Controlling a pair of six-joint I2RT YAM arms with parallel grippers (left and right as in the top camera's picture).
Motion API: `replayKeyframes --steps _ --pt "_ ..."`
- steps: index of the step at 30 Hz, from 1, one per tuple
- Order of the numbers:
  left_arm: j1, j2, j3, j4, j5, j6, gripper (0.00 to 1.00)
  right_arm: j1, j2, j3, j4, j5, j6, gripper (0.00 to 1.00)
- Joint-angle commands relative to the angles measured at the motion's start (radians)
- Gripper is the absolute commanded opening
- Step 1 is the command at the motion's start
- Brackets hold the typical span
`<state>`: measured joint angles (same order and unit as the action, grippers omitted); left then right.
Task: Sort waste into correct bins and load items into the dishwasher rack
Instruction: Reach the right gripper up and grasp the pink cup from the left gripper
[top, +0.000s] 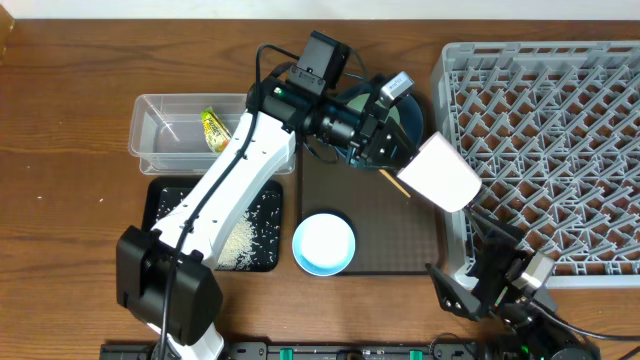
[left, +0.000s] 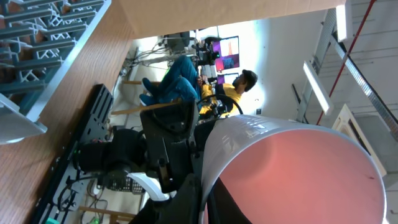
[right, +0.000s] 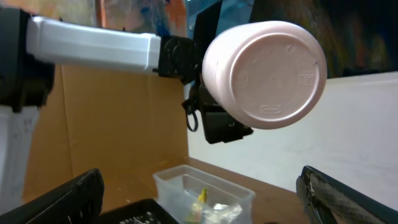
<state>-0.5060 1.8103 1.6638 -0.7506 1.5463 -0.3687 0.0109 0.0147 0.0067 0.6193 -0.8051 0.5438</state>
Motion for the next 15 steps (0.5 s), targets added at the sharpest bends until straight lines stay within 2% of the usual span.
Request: replayKeyframes --steps 1,9,15 --pt "-0.011 0.000 0.004 -0.004 0.027 0.025 0.08 0.000 -0.003 -0.001 0.002 0.001 -0.089 0.98" --pt "-0.048 0.000 0.004 -0.005 0.027 0.029 0.08 -0.027 -0.003 -0.001 0.006 0.024 -0.090 0.99" --pt "-0.055 0.000 0.004 -0.005 0.027 0.028 0.08 -0.043 -0.003 -0.001 0.035 0.127 -0.090 0.99"
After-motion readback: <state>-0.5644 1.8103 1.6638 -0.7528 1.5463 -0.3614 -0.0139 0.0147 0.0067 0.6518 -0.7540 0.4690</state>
